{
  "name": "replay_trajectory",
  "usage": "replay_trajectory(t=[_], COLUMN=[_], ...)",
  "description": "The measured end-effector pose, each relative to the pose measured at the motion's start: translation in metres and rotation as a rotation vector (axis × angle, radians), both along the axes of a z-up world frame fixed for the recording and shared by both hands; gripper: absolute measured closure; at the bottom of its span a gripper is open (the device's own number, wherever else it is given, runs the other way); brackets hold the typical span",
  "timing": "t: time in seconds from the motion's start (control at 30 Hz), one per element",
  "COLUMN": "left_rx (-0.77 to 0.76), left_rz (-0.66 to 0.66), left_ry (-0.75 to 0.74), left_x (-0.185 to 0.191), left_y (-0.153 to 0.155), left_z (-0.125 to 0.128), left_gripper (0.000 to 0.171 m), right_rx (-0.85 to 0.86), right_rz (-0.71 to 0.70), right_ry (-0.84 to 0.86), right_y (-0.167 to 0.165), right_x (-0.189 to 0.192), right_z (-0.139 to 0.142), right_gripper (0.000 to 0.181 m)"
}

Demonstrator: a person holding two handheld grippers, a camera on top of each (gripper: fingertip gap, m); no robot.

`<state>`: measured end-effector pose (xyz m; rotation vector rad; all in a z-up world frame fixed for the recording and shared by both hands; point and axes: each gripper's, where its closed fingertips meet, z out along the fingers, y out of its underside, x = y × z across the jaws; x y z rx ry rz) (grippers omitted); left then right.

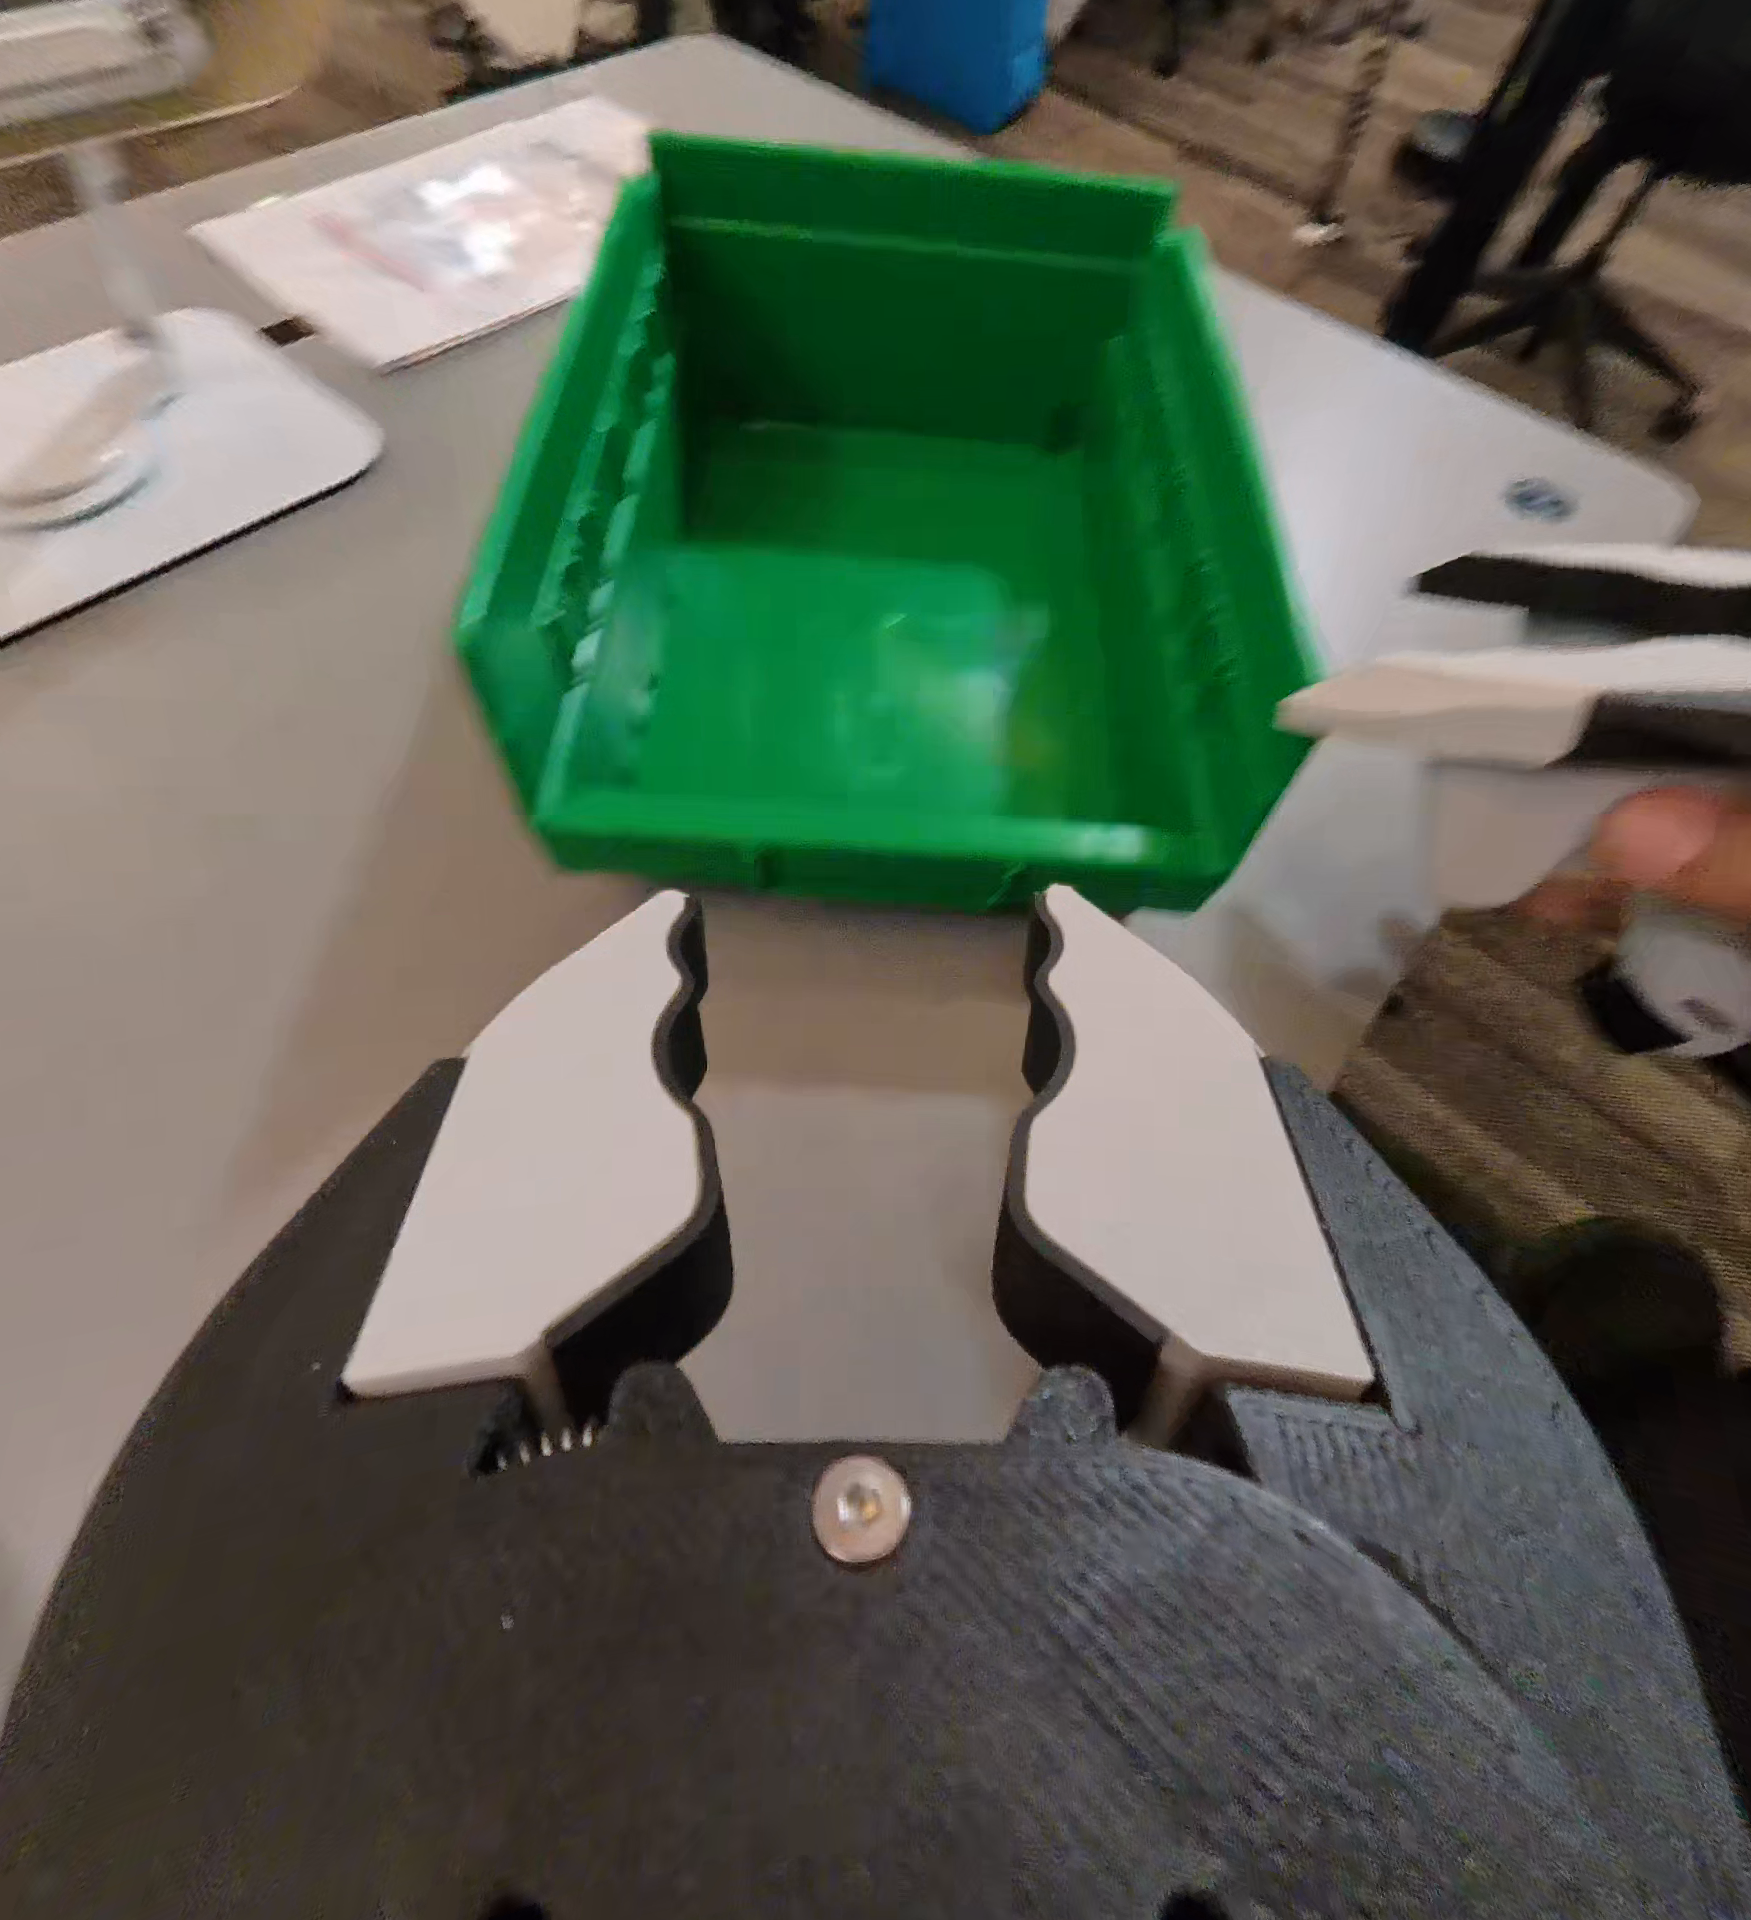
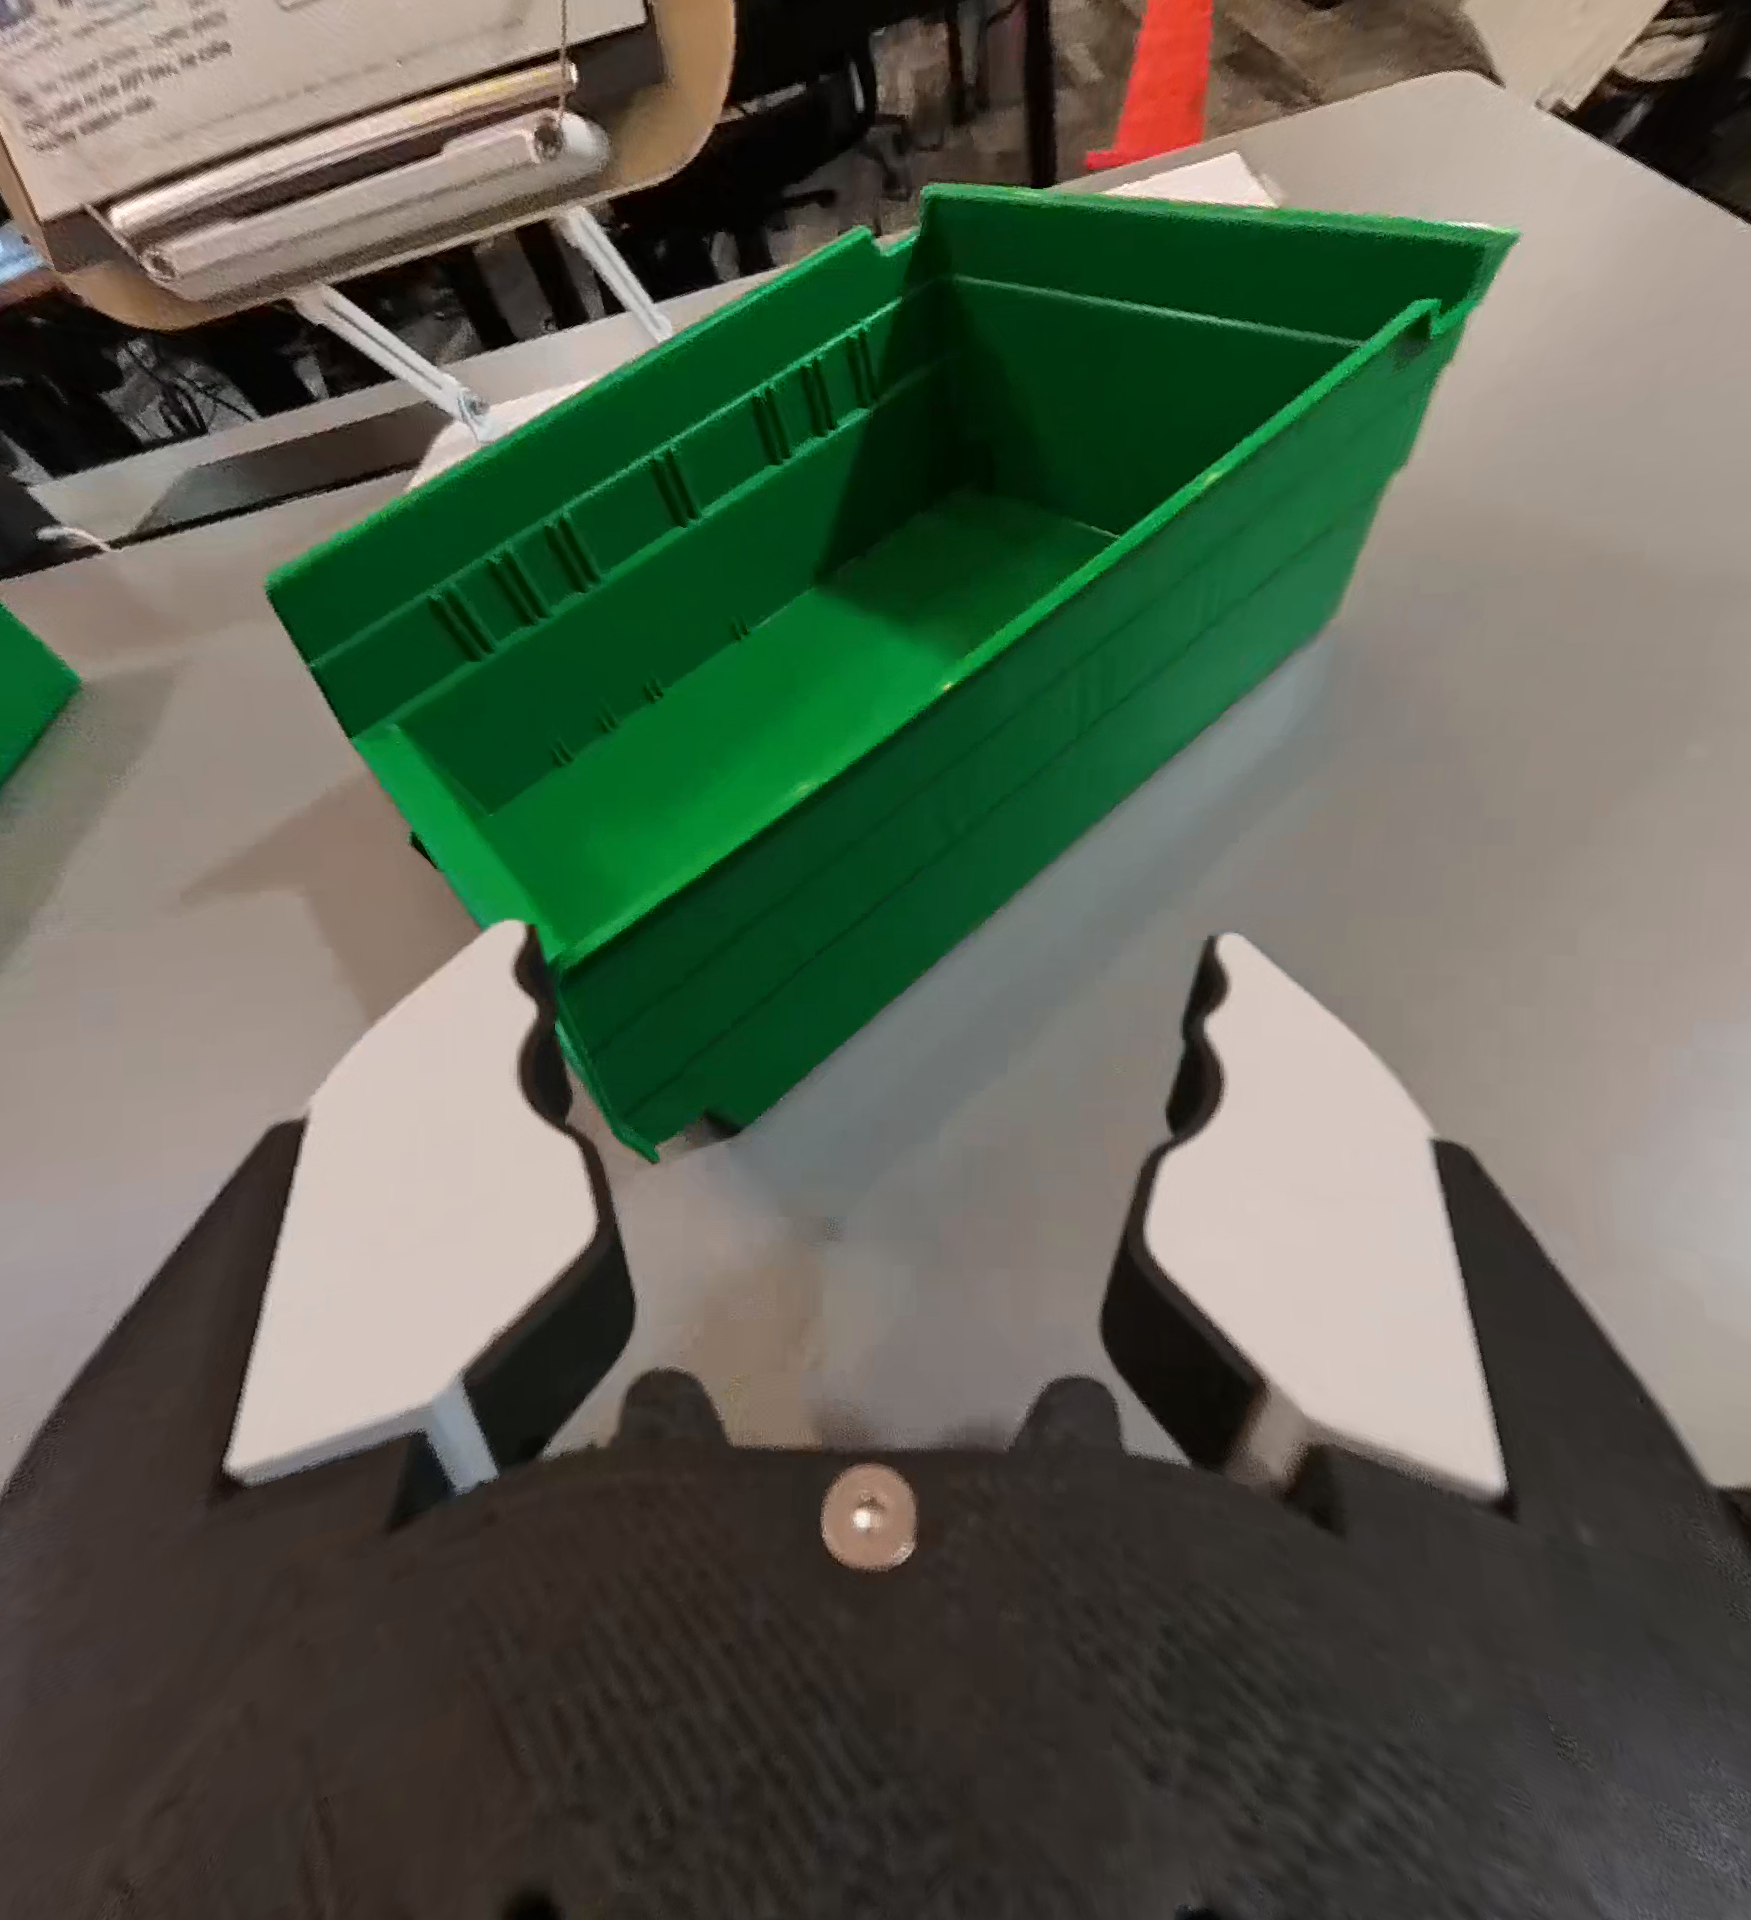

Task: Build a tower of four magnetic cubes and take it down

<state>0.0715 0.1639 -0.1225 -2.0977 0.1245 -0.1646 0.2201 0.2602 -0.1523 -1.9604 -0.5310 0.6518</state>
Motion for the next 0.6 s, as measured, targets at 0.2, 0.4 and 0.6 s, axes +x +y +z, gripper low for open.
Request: replay_trajectory(t=[0.2, 0.4, 0.6], left_rx=[0.053, 0.034, -0.004], left_rz=[0.22, 0.265, 0.218], left_ry=[-0.039, -0.225, -0.354], left_x=[-0.092, -0.131, -0.118], left_y=[-0.058, -0.066, -0.061], left_z=[-0.017, -0.037, -0.046], left_gripper=[0.116, 0.12, 0.121], right_rx=[0.026, 0.017, 0.016], right_rz=[0.051, 0.128, -0.12], right_ry=[0.023, -0.11, -0.184], right_y=[-0.023, 0.015, 0.112], right_x=[-0.026, -0.023, 0.065], right_z=[0.003, -0.02, -0.024], right_gripper=[0.077, 0.122, 0.177])
